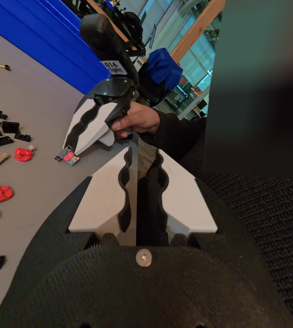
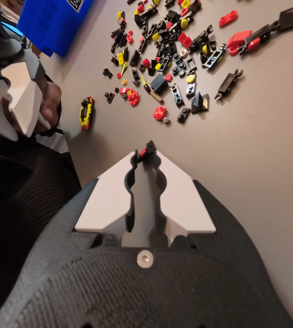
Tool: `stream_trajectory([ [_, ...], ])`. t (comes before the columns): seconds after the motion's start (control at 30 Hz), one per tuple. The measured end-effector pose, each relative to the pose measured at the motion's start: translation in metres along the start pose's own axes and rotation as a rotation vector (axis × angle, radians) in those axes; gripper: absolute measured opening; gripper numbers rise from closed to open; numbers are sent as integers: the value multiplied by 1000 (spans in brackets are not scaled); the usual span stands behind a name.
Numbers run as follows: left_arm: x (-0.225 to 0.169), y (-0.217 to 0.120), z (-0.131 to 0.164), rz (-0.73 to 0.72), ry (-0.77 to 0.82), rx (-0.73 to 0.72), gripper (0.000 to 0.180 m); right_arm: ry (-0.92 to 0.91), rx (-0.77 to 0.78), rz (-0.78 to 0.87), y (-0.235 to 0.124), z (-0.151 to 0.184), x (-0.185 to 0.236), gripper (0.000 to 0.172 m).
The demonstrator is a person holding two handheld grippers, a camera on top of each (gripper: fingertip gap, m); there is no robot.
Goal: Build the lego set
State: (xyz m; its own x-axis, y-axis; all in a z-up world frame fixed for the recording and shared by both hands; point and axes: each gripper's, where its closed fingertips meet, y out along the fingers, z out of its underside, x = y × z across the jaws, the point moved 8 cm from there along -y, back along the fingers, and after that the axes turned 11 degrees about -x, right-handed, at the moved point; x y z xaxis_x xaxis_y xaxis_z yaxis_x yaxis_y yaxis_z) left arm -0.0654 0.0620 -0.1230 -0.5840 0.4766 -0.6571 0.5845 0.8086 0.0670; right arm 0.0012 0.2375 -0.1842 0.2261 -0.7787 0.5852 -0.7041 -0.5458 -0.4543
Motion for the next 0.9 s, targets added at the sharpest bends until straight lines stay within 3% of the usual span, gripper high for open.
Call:
stream_trajectory([
  [0.53,-2,4,5,28,-12,36,23,-218,-172,51,-15,-23,14,31],
  [0.9,5,8,9,44,-81,63,23,-331,-34,34,-1,-10,20,27],
])
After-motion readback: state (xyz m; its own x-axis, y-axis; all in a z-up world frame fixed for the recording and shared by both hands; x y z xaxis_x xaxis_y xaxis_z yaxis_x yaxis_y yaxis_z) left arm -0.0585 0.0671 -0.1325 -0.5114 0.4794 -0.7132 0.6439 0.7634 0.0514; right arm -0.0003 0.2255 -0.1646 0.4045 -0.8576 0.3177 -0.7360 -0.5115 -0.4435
